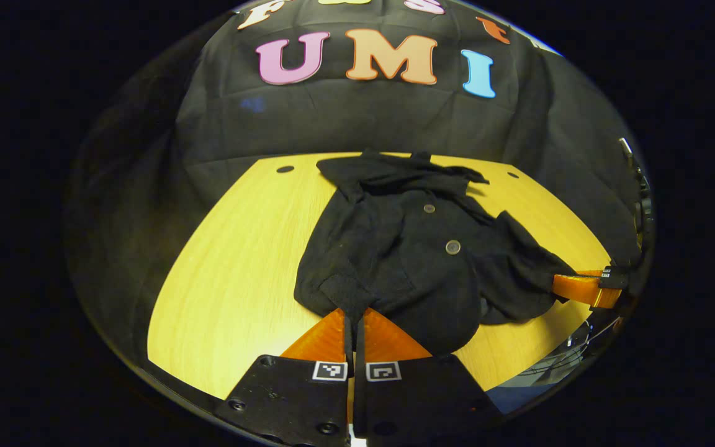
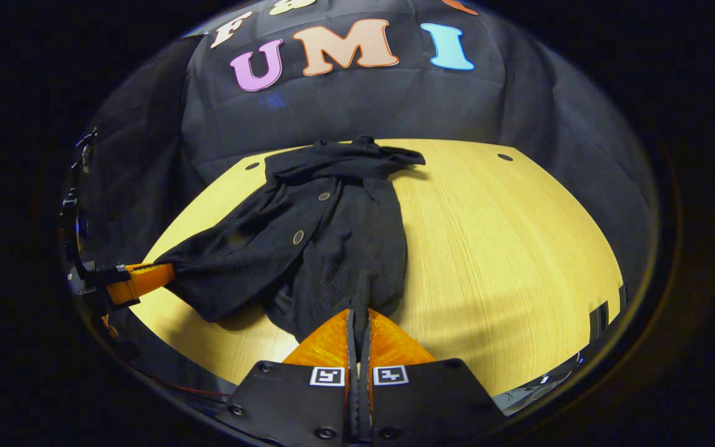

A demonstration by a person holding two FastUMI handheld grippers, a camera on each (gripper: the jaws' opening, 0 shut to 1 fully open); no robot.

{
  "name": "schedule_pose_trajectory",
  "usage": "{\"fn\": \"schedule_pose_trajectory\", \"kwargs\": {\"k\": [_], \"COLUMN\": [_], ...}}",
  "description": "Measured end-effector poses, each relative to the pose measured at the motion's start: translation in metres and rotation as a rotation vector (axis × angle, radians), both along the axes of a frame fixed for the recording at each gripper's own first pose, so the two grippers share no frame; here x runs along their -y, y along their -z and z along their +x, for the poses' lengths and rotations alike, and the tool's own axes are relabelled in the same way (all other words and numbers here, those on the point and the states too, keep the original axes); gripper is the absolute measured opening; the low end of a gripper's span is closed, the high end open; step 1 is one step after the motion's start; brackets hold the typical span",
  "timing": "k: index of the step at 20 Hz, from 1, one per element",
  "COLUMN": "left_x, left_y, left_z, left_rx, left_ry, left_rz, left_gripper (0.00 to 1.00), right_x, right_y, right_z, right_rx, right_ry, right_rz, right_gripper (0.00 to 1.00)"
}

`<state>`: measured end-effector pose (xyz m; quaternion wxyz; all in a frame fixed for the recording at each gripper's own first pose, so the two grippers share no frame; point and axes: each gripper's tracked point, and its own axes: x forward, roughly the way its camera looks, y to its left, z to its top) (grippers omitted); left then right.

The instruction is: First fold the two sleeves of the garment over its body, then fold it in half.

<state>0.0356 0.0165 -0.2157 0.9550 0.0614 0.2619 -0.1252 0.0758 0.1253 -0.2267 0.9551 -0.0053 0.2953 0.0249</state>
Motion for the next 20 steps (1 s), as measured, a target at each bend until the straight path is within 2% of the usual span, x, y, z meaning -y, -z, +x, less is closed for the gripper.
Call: {"fn": "schedule_pose_trajectory", "kwargs": {"k": [1, 2, 7, 17, 20], "left_x": [0.001, 0.002, 0.009, 0.017, 0.022], "left_y": [-0.010, -0.019, -0.064, -0.137, -0.155], "left_z": [0.002, 0.005, 0.024, 0.089, 0.110], "left_rx": [0.015, 0.027, 0.087, 0.239, 0.284], "left_ry": [0.001, -0.002, -0.006, 0.005, 0.014], "left_rz": [-0.009, -0.019, -0.067, -0.090, -0.084], "left_gripper": [0.00, 0.00, 0.00, 0.00, 0.00], "right_x": [-0.001, -0.001, -0.002, -0.003, -0.004], "right_y": [-0.007, -0.015, -0.064, -0.159, -0.180], "right_z": [0.001, 0.004, 0.025, 0.076, 0.099], "right_rx": [0.007, 0.019, 0.099, 0.271, 0.300], "right_ry": [0.003, 0.003, -0.003, -0.047, -0.045], "right_rz": [0.009, 0.016, 0.021, -0.049, -0.026], "right_gripper": [0.00, 0.03, 0.02, 0.02, 0.02]}}
